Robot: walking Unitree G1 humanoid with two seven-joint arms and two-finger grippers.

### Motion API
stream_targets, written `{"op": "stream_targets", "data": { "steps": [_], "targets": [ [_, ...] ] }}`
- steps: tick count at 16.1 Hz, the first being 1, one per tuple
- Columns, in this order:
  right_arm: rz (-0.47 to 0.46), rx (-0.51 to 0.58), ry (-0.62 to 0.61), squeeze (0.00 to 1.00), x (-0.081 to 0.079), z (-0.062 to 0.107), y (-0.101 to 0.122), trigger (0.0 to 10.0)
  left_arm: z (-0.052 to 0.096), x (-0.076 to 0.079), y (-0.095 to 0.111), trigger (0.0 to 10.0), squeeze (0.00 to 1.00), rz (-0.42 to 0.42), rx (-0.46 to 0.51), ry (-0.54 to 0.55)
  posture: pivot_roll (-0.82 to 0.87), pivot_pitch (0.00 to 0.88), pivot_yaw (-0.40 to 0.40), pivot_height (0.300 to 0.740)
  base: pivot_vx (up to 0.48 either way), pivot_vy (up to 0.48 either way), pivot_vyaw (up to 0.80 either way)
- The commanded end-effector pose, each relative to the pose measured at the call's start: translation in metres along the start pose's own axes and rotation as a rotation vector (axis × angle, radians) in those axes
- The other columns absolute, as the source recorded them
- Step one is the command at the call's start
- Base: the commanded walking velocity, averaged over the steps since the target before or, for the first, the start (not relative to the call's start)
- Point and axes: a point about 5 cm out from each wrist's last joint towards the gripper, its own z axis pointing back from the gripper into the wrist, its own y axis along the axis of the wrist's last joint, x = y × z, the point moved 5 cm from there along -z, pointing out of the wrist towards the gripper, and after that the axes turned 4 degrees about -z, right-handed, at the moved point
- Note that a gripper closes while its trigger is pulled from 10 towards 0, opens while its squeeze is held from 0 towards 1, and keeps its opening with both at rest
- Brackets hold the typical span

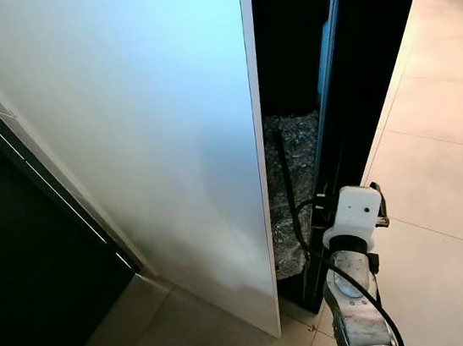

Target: Restocking fridge

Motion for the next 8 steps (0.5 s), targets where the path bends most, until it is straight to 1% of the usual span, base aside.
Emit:
{"op": "stream_targets", "data": {
  "steps": [1, 5, 8],
  "targets": [
    [-0.01, 0.041, -0.003, 0.0, 0.0, -0.003, 0.012, 10.0, 0.001, 0.018, -0.014, 10.0, 0.0, 0.018, -0.045, -0.047, -0.05, 0.048, 0.06, 0.74, 0.0, 0.0, 0.0],
    [-0.004, 0.039, 0.046, 0.0, -0.005, -0.011, 0.014, 10.0, -0.001, 0.018, -0.007, 10.0, 0.0, 0.016, -0.039, -0.046, -0.05, 0.046, 0.062, 0.74, 0.0, 0.0, 0.0],
    [-0.003, 0.058, 0.035, 0.0, -0.004, -0.019, 0.02, 10.0, -0.002, 0.014, -0.001, 10.0, 0.0, 0.014, -0.03, -0.04, -0.05, 0.045, 0.062, 0.74, 0.0, 0.0, 0.0]
  ]
}}
